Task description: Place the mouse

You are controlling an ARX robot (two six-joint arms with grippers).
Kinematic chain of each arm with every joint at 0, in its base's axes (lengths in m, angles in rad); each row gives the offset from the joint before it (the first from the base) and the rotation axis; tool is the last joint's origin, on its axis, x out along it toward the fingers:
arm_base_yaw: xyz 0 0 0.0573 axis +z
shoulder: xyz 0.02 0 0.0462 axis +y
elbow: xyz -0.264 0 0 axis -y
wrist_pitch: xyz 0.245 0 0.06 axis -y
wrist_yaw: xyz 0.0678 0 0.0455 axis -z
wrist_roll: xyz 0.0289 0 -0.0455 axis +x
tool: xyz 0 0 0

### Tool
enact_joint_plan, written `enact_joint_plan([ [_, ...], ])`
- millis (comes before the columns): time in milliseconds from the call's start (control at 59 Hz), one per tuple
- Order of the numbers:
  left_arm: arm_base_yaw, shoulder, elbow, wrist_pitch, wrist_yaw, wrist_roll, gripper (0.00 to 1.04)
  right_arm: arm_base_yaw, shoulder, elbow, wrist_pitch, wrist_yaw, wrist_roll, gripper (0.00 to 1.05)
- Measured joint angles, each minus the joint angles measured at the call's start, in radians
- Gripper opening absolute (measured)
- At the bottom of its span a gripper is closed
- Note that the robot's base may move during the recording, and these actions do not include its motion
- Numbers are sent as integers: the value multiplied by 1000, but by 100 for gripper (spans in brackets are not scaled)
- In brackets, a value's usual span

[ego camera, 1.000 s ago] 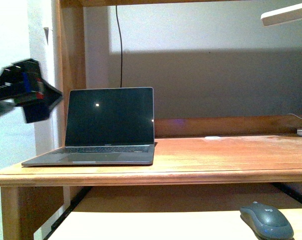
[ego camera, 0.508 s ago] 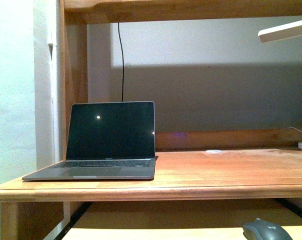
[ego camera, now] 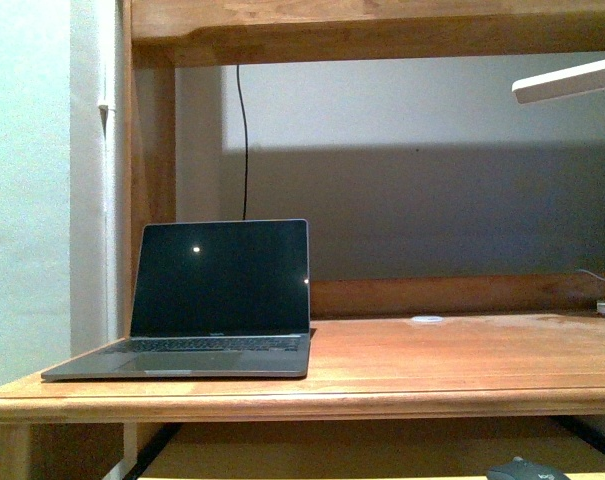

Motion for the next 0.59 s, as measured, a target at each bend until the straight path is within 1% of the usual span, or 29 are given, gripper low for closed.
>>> enact_joint_plan([
  [119, 0, -4, -1, 0, 0, 0, 3, 138, 263, 116, 119, 72, -46, 97],
  [153, 0, -4, -1, 0, 0, 0, 3, 164, 356, 159, 121, 81, -52, 97],
  [220, 0, -4, -1, 0, 0, 0, 3, 192, 509, 230, 146, 110, -85, 97],
  [339, 0, -4, -1, 0, 0, -1, 4, 195, 685, 306, 160, 136, -113, 97],
  [441, 0, -5, -1, 0, 0, 0, 19, 188, 789, 365, 164, 140, -130, 97],
  [475, 0, -5, -1, 0, 0, 0, 26, 181, 828, 394, 162, 141, -134, 97],
  [525, 0, -5, -1, 0, 0, 0, 33, 173, 864, 421, 162, 145, -139, 97],
  [593, 0, -5, -1, 0, 0, 0, 48, 155, 924, 470, 153, 151, -142, 97],
])
